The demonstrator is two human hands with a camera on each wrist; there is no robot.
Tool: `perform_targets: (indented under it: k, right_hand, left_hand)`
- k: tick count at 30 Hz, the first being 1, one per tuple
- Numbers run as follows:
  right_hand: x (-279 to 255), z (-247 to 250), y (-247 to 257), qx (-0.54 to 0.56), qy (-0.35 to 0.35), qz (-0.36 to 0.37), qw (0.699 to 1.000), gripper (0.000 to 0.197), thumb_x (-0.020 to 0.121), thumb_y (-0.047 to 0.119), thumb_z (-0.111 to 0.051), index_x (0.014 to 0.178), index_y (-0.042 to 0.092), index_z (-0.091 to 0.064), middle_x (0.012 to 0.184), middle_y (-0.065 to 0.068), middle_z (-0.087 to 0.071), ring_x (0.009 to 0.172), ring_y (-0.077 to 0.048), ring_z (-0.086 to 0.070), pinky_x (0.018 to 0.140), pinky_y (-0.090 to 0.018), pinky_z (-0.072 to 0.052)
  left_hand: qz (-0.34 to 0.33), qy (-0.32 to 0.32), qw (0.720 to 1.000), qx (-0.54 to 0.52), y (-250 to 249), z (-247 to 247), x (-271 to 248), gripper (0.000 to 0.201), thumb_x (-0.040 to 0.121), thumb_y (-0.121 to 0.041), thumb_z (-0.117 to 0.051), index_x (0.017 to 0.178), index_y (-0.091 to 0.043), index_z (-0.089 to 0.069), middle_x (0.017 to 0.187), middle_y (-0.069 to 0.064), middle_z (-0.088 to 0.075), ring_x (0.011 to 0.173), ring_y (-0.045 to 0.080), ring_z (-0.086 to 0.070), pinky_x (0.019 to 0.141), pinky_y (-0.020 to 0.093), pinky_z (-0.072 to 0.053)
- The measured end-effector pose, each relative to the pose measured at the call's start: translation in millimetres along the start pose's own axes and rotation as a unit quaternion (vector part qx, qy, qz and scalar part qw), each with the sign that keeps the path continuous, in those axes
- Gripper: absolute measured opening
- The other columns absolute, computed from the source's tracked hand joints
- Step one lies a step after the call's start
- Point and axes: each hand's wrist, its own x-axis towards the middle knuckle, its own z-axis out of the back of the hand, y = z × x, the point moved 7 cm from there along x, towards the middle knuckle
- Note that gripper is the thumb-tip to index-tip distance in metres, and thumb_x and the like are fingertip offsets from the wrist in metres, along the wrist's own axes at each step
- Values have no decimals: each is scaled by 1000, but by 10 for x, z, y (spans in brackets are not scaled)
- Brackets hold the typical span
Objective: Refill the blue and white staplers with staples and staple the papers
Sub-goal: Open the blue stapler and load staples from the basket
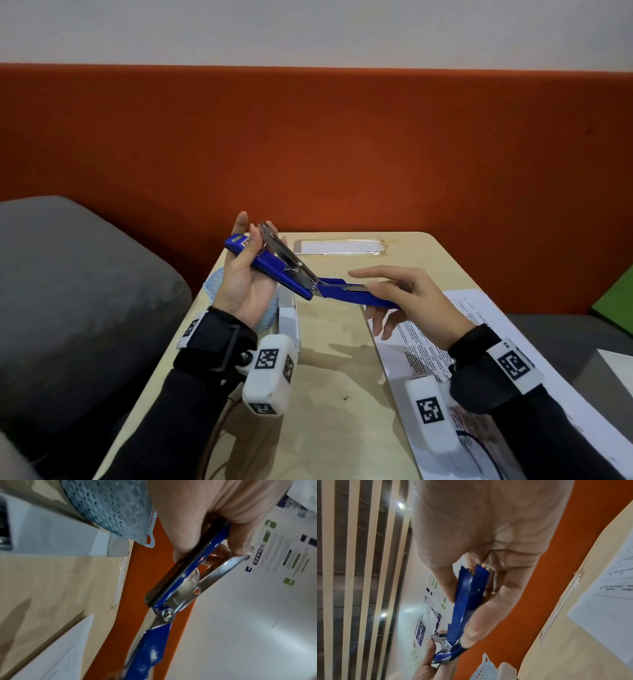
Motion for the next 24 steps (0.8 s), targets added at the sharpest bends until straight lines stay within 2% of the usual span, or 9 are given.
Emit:
perform_targets:
  k: [3,5,8,11,14,15,18,22,24]
  right_hand:
    - [-20,-109,-88,-7,67,-46,997,30,97,11,-55,126,12,-62,76,-19,-70,54,-30,-59,47,-29,-51]
    - [-49,-188,-91,-12,106,-52,993,27,95,17,-60,120,8,-66,79,-18,-71,55,-26,-59,48,-28,-50]
    - [-78,-262,-76,-15,135,-65,989,26,90,21,-64,109,4,-69,82,-20,-72,56,-26,-63,53,-30,-54]
    - [-112,-348,-100,-5,164,-90,982,19,88,19,-69,101,5,-67,82,-22,-71,60,-30,-68,59,-34,-56]
    - [-133,-386,-105,12,176,-102,979,19,83,20,-74,92,9,-62,83,-25,-69,62,-32,-70,60,-35,-56]
    - [-133,-388,-106,16,178,-104,978,20,83,19,-75,91,9,-60,84,-26,-69,63,-33,-71,60,-36,-57]
    - [-125,-385,-116,-3,175,-103,979,22,84,19,-75,93,7,-59,83,-25,-69,67,-37,-72,65,-44,-58]
    - [-95,-376,-117,-38,153,-98,983,25,83,20,-76,93,5,-58,83,-28,-68,65,-34,-71,58,-34,-56]
    - [-97,-388,-112,-49,152,-98,982,25,83,19,-76,92,4,-58,83,-30,-68,64,-32,-70,54,-30,-55]
  left_hand:
    - [6,-4,999,-37,-22,22,15,61,46,-14,-95,99,-25,-67,90,2,-71,86,12,-70,89,35,-55]
    - [15,-17,999,-45,0,1,-12,58,54,-16,-91,104,-24,-62,91,1,-70,84,11,-70,86,35,-57]
    - [15,-93,996,7,45,20,-58,48,74,-23,-67,120,-21,-55,98,0,-65,81,9,-71,75,33,-60]
    - [19,-120,990,65,111,-6,-88,78,79,-28,-64,148,-19,-30,93,1,-71,83,11,-72,82,36,-59]
    - [18,-121,980,158,170,-33,-102,79,92,-31,-57,152,-33,-6,82,-7,-77,89,13,-72,72,30,-60]
    - [15,-122,976,180,181,-48,-111,80,94,-29,-55,151,-36,0,87,-9,-77,95,16,-70,72,30,-59]
    - [29,-109,975,193,247,-73,-120,87,95,-25,-56,151,-39,8,130,5,-61,103,27,-69,86,40,-54]
    - [55,-82,970,223,361,-73,-126,80,99,-25,-49,151,-38,11,128,18,-57,96,32,-71,88,49,-54]
    - [63,-82,967,232,383,-80,-148,64,100,-28,-46,149,-36,-5,133,21,-56,96,36,-70,86,50,-55]
